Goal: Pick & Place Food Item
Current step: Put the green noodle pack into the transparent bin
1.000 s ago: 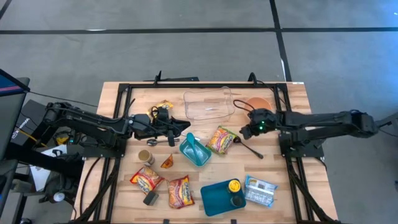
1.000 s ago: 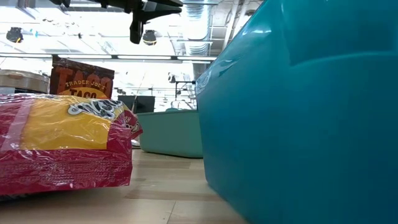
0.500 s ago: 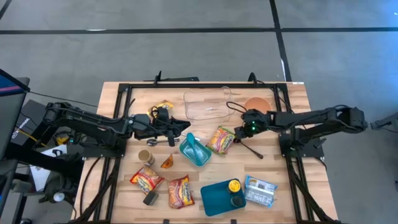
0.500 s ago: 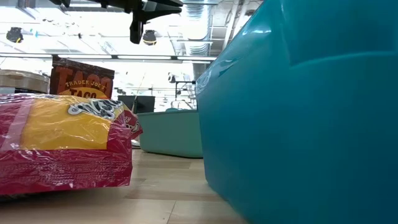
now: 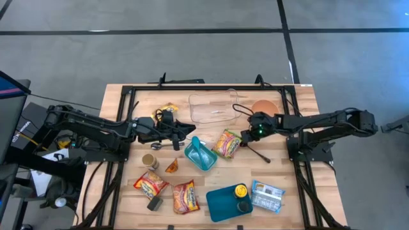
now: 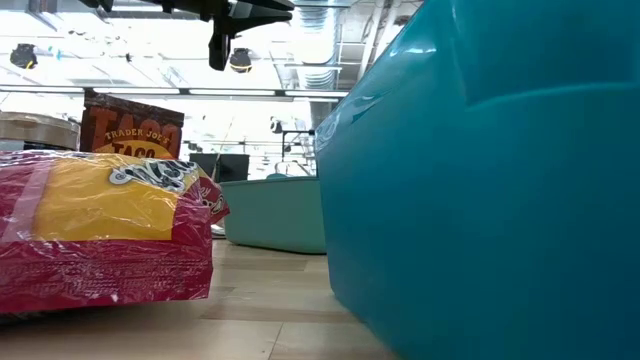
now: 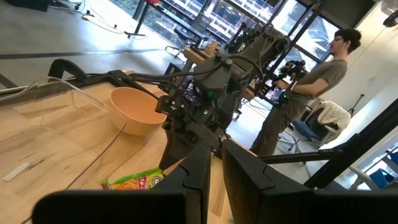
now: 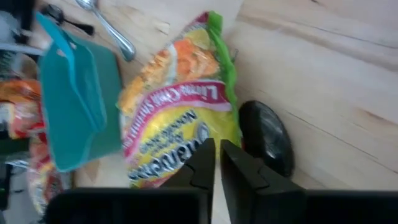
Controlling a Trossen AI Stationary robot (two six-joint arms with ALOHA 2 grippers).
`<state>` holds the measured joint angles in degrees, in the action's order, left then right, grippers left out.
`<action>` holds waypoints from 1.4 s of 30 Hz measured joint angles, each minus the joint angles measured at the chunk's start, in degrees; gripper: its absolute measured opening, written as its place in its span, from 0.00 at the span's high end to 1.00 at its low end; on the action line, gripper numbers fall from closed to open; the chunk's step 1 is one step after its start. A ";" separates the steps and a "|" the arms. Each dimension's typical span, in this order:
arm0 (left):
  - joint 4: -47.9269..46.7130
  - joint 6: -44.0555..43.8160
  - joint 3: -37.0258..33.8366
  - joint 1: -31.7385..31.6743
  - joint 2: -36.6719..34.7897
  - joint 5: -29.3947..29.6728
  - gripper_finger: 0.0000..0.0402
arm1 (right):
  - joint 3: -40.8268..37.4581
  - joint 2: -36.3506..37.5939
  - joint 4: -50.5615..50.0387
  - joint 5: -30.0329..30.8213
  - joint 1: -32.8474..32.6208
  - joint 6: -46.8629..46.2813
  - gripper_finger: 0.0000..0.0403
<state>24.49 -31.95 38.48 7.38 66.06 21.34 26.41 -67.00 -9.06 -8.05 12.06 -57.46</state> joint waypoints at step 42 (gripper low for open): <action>0.00 -0.01 0.00 0.00 0.00 0.09 0.91 | -0.01 -2.75 0.76 -2.64 1.02 4.07 0.72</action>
<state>24.49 -31.96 38.48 7.38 66.06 21.43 26.40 -69.76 -8.30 -10.69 13.08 -53.39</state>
